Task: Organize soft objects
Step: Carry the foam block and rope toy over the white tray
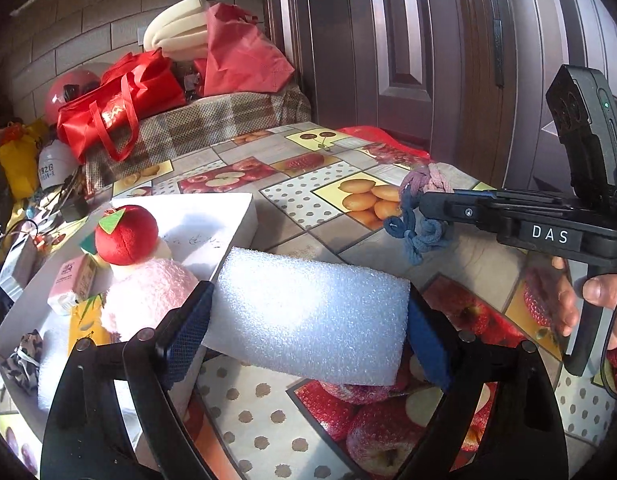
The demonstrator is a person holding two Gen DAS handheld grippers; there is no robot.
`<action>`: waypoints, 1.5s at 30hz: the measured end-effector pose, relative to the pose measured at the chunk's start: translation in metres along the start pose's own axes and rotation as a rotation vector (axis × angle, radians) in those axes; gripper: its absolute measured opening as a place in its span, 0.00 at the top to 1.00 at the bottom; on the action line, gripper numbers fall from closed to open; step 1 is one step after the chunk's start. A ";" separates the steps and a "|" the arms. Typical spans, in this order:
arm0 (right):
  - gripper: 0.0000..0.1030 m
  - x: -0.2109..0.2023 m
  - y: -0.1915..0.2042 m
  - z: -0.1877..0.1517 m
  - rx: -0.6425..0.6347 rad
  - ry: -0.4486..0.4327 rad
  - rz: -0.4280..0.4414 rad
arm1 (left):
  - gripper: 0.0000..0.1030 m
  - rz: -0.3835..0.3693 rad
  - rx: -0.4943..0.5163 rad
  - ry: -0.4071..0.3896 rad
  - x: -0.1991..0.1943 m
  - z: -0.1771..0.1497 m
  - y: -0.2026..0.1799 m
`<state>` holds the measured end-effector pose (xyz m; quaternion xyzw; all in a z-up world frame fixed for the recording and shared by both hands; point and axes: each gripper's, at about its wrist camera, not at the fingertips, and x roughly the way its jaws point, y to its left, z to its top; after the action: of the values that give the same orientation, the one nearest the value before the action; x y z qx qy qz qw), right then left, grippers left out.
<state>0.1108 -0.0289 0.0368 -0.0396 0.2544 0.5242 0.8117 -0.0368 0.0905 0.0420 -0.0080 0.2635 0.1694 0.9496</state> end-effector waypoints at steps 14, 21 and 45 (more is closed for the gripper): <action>0.81 -0.018 0.047 -0.013 -0.077 -0.095 -0.101 | 0.11 0.073 -0.056 -0.121 -0.024 -0.005 0.012; 0.81 -0.018 0.058 -0.016 -0.074 -0.118 -0.119 | 0.11 0.064 -0.077 -0.198 -0.039 -0.010 0.019; 0.81 0.011 0.120 -0.017 -0.180 -0.108 -0.059 | 0.11 0.292 -0.163 -0.238 -0.064 -0.033 0.123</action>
<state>0.0032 0.0277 0.0412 -0.0914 0.1610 0.5222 0.8325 -0.1443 0.1823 0.0546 -0.0268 0.1332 0.3257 0.9357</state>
